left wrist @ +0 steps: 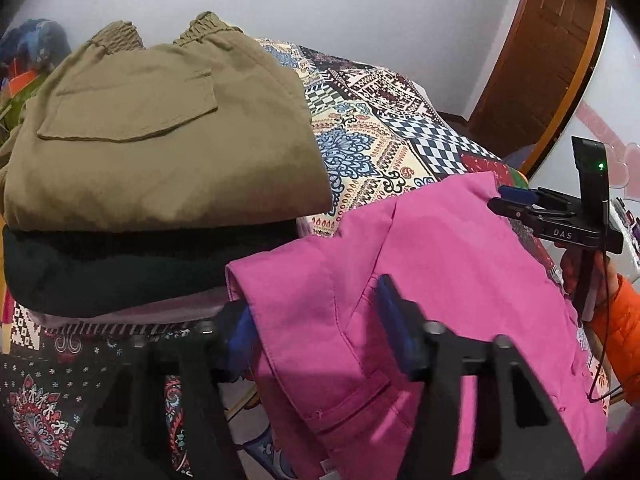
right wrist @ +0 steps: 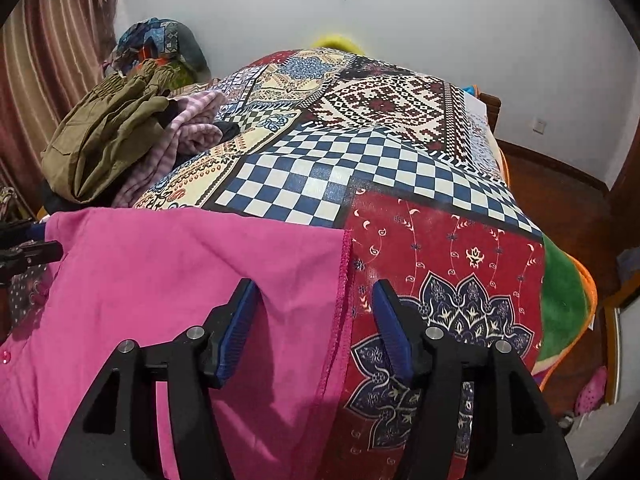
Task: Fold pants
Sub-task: 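Lower both grippers toward the edge of the pink pants, then close both grippers on the pink pants edge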
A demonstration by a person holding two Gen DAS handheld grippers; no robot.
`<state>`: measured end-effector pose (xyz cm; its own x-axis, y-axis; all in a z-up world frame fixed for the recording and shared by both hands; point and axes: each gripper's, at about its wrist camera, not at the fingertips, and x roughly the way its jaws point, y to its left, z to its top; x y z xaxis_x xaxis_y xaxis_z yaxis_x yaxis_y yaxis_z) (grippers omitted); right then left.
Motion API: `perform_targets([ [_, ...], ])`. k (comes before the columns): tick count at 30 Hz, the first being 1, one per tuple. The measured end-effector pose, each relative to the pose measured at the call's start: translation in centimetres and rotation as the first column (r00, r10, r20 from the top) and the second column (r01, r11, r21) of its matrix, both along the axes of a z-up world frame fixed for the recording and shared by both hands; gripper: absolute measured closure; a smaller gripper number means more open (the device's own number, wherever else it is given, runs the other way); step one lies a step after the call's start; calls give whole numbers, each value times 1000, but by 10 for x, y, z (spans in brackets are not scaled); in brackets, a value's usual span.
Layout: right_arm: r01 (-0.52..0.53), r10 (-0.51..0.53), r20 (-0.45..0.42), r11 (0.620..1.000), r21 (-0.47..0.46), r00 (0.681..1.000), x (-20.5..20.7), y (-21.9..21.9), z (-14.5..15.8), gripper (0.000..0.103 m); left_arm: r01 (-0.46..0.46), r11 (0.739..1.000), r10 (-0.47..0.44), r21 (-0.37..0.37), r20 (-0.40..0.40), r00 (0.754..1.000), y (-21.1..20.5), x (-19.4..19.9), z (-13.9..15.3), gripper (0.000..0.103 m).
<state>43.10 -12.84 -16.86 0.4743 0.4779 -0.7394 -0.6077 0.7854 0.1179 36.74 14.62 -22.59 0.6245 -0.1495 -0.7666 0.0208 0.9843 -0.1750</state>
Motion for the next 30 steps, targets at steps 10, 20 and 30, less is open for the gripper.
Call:
perform_targets([
  [10,-60,60,12,997,43,998,3,11,0,71,2,999,-3,37,41,999,-10,-3,4,95],
  [20,-54,55,-15,996,72,998,4,14,1,82,-33,998,28,55,87,996,-3,-8,15,96],
  [30,-68,77,-115,995,79,990,-3,2,-14,67,-32,995,24,93,81,996,-7,-6,10,96],
])
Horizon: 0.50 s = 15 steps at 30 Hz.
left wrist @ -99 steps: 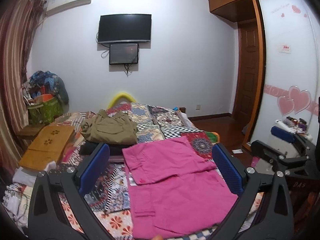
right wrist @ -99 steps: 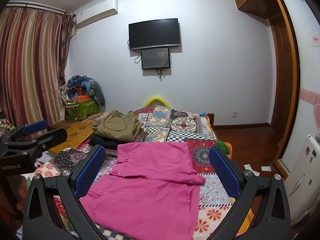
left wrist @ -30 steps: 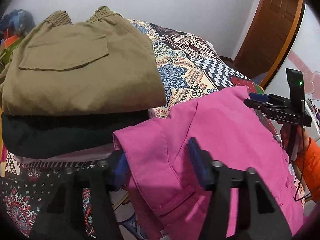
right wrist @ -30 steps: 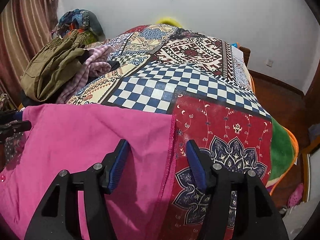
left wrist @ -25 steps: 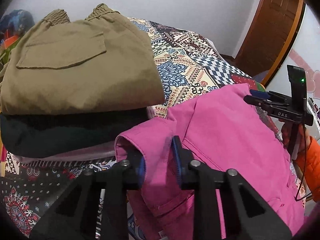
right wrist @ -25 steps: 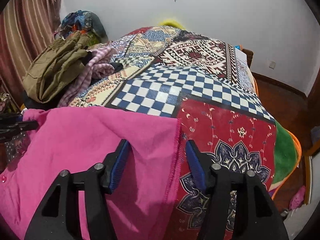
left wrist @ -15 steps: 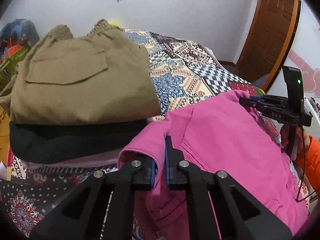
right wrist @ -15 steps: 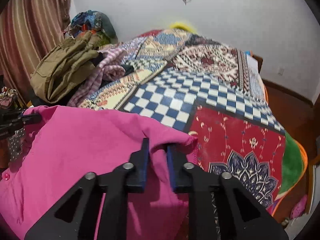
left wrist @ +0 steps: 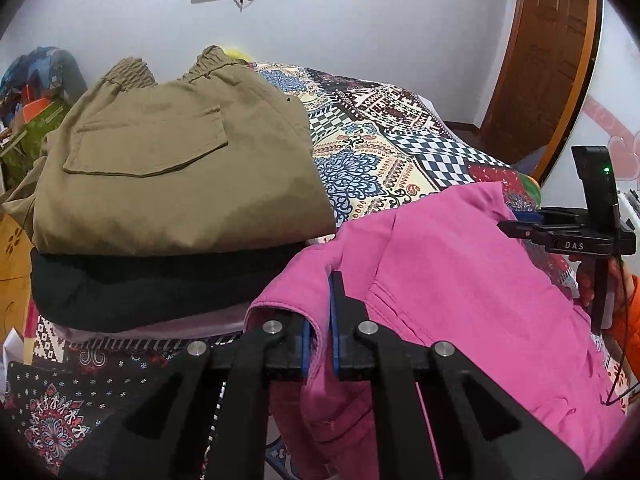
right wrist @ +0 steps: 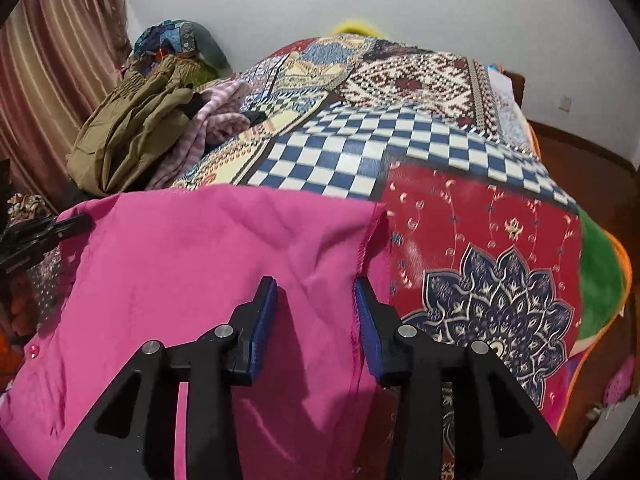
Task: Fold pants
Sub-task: 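Close both grippers on the pink pants edge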
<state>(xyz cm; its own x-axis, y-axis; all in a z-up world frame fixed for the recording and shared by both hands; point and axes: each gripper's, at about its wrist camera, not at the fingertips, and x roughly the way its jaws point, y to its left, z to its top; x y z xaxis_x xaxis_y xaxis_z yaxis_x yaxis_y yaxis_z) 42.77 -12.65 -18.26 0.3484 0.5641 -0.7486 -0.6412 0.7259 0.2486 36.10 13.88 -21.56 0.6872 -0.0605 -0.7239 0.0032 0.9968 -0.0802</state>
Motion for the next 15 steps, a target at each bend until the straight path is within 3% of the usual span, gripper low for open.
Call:
perform_targets([
  [6,3,-1,-82,1000,26,997,9,-3,-3,66,-4,1000,4,-3,-9,1000,-1,3,-5,96],
  [10,1,1,-36,999,49,999,13,0,1,67,-2,1000,2,6,-11,1000,-2,3,-7,96],
  [15,11,-11,-1,990,141,1000,23,2,18,73,0,1000,0,16,0,1000,-4,3,-5,96],
])
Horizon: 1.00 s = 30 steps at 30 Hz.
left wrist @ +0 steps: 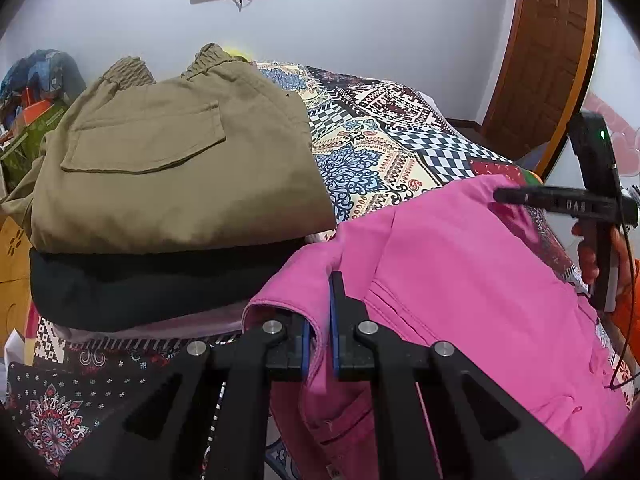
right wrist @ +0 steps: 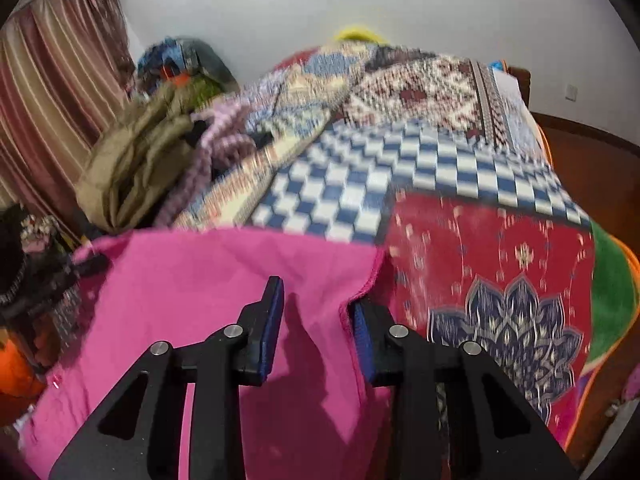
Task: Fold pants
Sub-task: 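Close both grippers on the pink pants edge, then lift the held edge with both grippers and fold it over the other half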
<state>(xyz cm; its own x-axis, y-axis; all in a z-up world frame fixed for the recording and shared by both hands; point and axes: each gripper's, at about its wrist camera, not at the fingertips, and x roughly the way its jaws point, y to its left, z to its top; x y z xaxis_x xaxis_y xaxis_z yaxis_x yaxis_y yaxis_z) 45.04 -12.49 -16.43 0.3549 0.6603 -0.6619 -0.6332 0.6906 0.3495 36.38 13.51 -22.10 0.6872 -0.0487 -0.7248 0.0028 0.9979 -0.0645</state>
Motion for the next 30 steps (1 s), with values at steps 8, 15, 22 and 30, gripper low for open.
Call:
perform_targets([
  [8,34,-34,3,999,-39,999,4,14,-6,97,-5,1000,5,-8,-8,1000,1,3,1,96],
  [15,114,-113,136,994,4,984,-14,-6,21,99,-19,1000,19,11,41,999,1,-9,19,96],
  [22,147,-160,195,986,78,968,-14,-15,61,100,-16,999,12,45,103,995,-5,-10,60,97],
  [30,164,-192,266,979,122,945,-16,-13,102,100,-38,999,31,36,161,987,6,12,103,97],
])
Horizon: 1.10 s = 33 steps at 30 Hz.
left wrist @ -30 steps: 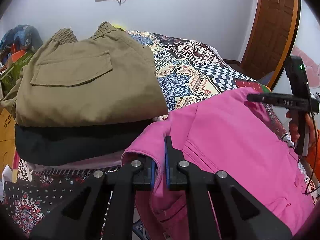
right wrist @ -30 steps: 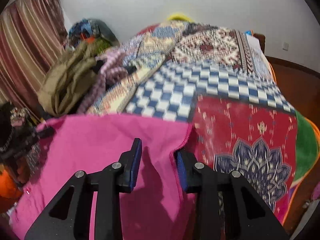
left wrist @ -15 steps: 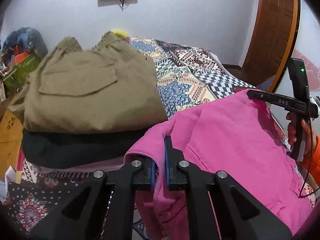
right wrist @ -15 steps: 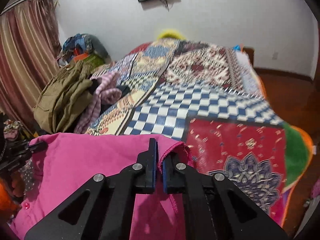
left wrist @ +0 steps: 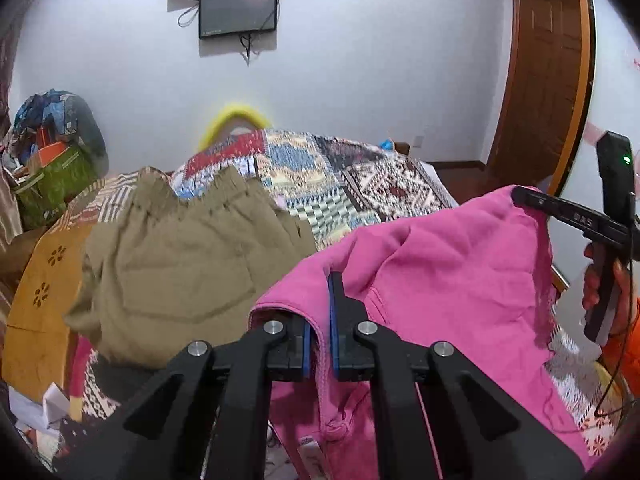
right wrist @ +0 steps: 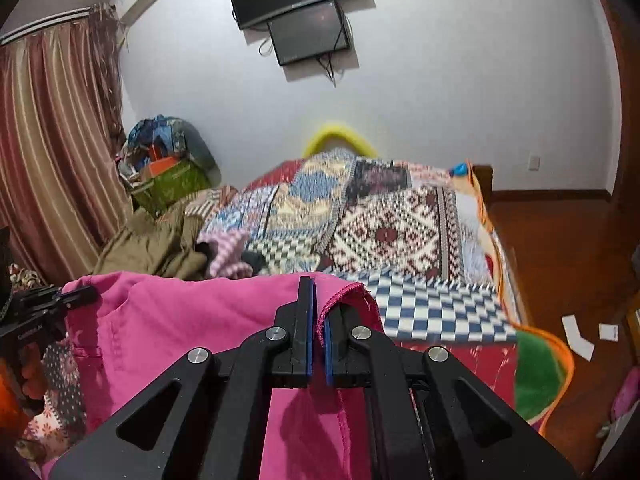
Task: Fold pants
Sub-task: 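Lift the held edge with both grippers and fold it over the other half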
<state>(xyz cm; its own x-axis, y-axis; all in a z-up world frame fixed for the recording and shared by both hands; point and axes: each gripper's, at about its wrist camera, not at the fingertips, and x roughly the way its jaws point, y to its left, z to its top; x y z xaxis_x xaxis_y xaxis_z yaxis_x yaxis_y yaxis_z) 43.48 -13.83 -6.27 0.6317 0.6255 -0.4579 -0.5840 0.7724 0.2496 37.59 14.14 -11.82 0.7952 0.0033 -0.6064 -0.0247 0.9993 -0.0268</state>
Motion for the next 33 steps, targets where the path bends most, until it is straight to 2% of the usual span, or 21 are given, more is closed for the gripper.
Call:
perform_targets([
  [5,-29,29,28,1000,1,999,-18,1,16,100,-6,1000,6,-19,16,1000,7,-3,14,97],
  [12,-61,60,47,998,17,997,-64,-12,33,100,45,999,-45,24,22,999,-8,-41,25,97],
  [18,-51,48,43,996,66,998,-108,-37,43,100,80,997,-81,8,23,996,-13,-76,37,97],
  [22,-47,45,28,996,82,999,-134,-49,44,100,104,995,-104,-6,14,994,-15,-102,41,97],
  [26,-49,48,7,996,77,999,-152,-54,40,100,135,991,-135,13,1,991,-26,-131,41,97],
  [33,-50,54,-49,995,84,997,-190,-66,23,100,178,984,-178,10,-28,984,-39,-168,33,97],
])
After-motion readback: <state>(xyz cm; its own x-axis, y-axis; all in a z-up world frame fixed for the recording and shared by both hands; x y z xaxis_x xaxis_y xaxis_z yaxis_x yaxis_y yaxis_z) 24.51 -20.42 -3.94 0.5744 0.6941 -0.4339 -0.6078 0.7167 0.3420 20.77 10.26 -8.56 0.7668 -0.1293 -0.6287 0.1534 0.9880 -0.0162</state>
